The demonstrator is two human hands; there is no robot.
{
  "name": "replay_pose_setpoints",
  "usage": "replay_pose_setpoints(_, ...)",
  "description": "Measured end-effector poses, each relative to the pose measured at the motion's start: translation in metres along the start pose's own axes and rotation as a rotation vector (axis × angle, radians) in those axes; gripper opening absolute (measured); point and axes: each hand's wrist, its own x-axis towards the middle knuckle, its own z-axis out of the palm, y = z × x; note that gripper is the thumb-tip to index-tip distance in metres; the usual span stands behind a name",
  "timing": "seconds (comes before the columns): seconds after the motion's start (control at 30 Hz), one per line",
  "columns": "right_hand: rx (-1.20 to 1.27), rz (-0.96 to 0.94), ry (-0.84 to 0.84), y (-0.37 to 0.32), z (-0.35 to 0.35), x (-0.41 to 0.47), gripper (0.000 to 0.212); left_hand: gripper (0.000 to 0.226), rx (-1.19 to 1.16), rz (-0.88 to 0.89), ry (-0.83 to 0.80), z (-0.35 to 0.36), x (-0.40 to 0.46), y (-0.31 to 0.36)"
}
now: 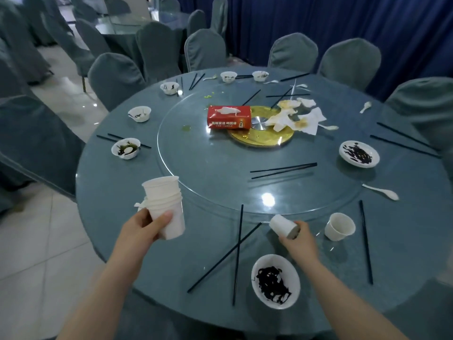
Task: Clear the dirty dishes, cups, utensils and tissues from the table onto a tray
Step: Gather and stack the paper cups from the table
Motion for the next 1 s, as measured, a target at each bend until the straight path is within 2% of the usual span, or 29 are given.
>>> replay_pose_setpoints(0.1,0.194,-0.015,0.039,-0.001,-0.008,0.003,0.078,0.018,-0.018,-0.026,-0.004,0.028,0.012,-0.002)
replay_pose_setpoints(0.23,0.289,-0.178,0.168,-0.005,-0.043,0.0,0.069,0.021,-0.038,-0.041,-0.059,0.07,0.025,-0.001)
replay_pose_setpoints(0.37,0.13,-0.289,0.417,-0.005,-0.092,0.007,0.068,0.028,-0.06,-0.049,-0.127,0.103,0.032,-0.002)
replay_pose_setpoints(0.43,0.006,-0.291,0.456,0.001,-0.111,0.011,0.067,0.028,-0.064,-0.053,-0.147,0.114,0.033,-0.003)
replay_pose_setpoints(0.57,-0.154,-0.238,0.372,0.022,-0.126,0.025,0.064,0.029,-0.055,-0.064,-0.157,0.127,0.033,-0.007)
replay_pose_setpoints(0.67,-0.247,-0.156,0.246,0.035,-0.122,0.034,0.066,0.028,-0.041,-0.068,-0.169,0.129,0.032,-0.01)
replay_pose_setpoints(0.8,-0.18,-0.129,0.079,0.043,-0.111,0.035,0.076,0.023,-0.03,-0.079,-0.143,0.126,0.03,-0.012)
replay_pose_setpoints(0.93,-0.121,-0.137,0.042,0.027,-0.104,0.031,0.076,0.024,-0.005,-0.085,-0.121,0.117,0.028,-0.016)
replay_pose_setpoints(1.0,-0.017,-0.183,0.028,0.01,-0.099,0.023,0.071,0.032,0.049,-0.08,-0.115,0.112,0.028,-0.018)
